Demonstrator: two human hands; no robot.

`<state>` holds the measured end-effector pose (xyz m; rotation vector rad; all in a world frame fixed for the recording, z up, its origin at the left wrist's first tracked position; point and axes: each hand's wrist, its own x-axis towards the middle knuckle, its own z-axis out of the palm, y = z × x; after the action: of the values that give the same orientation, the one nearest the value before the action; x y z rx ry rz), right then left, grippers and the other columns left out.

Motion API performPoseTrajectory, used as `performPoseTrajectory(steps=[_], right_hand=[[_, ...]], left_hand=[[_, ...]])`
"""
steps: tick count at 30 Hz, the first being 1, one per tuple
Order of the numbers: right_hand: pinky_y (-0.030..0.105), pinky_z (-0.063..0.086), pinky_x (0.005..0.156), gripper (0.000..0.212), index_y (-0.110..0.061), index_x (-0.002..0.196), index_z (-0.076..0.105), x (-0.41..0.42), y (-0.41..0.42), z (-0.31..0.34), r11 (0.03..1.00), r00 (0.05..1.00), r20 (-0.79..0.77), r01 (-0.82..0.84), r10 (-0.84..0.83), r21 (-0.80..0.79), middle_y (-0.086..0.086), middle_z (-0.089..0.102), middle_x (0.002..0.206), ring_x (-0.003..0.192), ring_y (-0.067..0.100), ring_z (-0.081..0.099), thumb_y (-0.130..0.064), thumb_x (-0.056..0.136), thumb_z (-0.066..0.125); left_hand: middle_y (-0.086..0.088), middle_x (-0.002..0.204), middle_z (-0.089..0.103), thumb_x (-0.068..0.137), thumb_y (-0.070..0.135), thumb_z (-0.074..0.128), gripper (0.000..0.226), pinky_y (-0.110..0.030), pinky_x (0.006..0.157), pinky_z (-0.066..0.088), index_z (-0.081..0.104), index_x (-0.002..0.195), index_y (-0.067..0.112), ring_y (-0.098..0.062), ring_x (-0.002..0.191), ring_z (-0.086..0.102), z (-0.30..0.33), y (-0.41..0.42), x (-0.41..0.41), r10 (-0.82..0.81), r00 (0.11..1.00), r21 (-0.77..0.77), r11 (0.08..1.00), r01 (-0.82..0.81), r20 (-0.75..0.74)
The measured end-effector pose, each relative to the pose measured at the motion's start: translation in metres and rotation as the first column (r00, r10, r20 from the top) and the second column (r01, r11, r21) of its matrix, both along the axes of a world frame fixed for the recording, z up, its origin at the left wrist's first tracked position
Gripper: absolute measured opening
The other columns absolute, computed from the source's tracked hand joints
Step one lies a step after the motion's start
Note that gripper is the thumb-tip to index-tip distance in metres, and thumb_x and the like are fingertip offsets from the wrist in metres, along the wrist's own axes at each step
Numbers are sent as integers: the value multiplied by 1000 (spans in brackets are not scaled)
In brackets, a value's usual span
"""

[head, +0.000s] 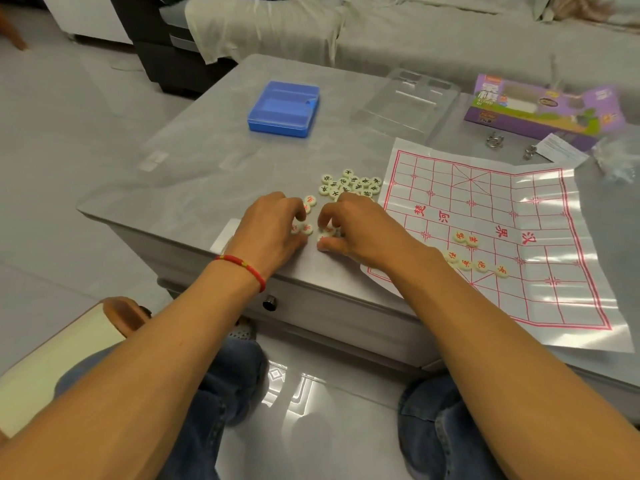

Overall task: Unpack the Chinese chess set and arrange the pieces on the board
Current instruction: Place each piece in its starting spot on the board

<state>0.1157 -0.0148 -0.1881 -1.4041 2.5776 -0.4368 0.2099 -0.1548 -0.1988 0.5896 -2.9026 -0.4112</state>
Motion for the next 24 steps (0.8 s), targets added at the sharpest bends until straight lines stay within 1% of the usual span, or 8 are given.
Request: performPoseTrajectory(steps=[3, 5, 8, 12, 14, 17, 20, 24], right_hand=[[28, 43, 73, 24, -22, 103, 69, 2, 1, 1, 1000, 1000, 3, -9, 9, 23, 0, 55, 97, 88, 19, 56, -38, 86, 74], [30, 44, 74, 23, -22, 103, 68, 3, 2, -1, 1000, 1000, 3, -16, 16, 19, 2, 56, 100, 90, 20, 56, -37, 87, 73], [33, 47, 79, 28, -21, 110, 65, 5, 3, -2, 1000, 1000, -6, -28, 28, -4, 3, 57, 107, 94, 21, 55, -38, 89, 70], [33, 43, 76, 24, -18, 112, 65, 10, 3, -1, 996, 996, -31, -83, 83, -22, 6, 58, 105, 94, 24, 56, -33, 94, 64], [35, 45, 78, 23, -16, 113, 64, 12, 2, 0, 995, 994, -42, -102, 102, -10, 9, 59, 107, 95, 26, 56, -29, 95, 62], [40, 48, 81, 23, -14, 112, 65, 12, 7, 2, 994, 993, -62, -104, 102, -32, 9, 59, 107, 95, 27, 57, -29, 95, 61], [35, 49, 82, 23, -16, 111, 66, 3, 26, 10, 994, 995, -98, -28, 18, -104, 4, 61, 108, 94, 21, 58, -32, 94, 63], [30, 52, 85, 24, -18, 110, 68, -19, 84, 23, 976, 979, -44, 195, -200, -96, 1, 66, 104, 90, 15, 59, -35, 92, 67]], left_hand=[[-8, 115, 54, 90, 32, 70, 39, -31, 85, 45, 64, 127, 23, -27, 105, 55, -1, 3, 0, -16, 1000, 29, 999, 16, 1], [-8, 115, 52, 91, 31, 69, 34, -29, 82, 43, 68, 124, 23, -27, 104, 54, -1, 5, -1, -22, 1000, 36, 999, 21, 13], [-7, 110, 56, 91, 29, 69, 28, -30, 82, 44, 71, 119, 22, -26, 100, 56, 0, 7, -2, -34, 999, 23, 999, 34, 28], [-8, 107, 61, 93, 24, 66, 23, -34, 82, 47, 71, 116, 22, -27, 98, 59, 1, 8, -4, -25, 998, 6, 1000, 25, 57], [-10, 108, 63, 93, 22, 65, 22, -35, 82, 47, 71, 114, 20, -28, 99, 60, 2, 10, -5, -4, 998, 1, 1000, 4, 66], [-12, 108, 65, 93, 20, 65, 22, -33, 78, 43, 72, 113, 18, -30, 99, 61, 2, 13, -6, 12, 999, 0, 1000, -12, 44], [-11, 103, 62, 92, 23, 66, 22, -28, 73, 36, 72, 112, 17, -29, 93, 61, 5, 24, -7, -26, 999, -10, 1000, 25, -42], [-5, 102, 60, 93, 24, 67, 23, -29, 76, 43, 71, 115, 18, -22, 90, 58, 9, 64, -10, -169, 972, 42, 983, 178, -166]])
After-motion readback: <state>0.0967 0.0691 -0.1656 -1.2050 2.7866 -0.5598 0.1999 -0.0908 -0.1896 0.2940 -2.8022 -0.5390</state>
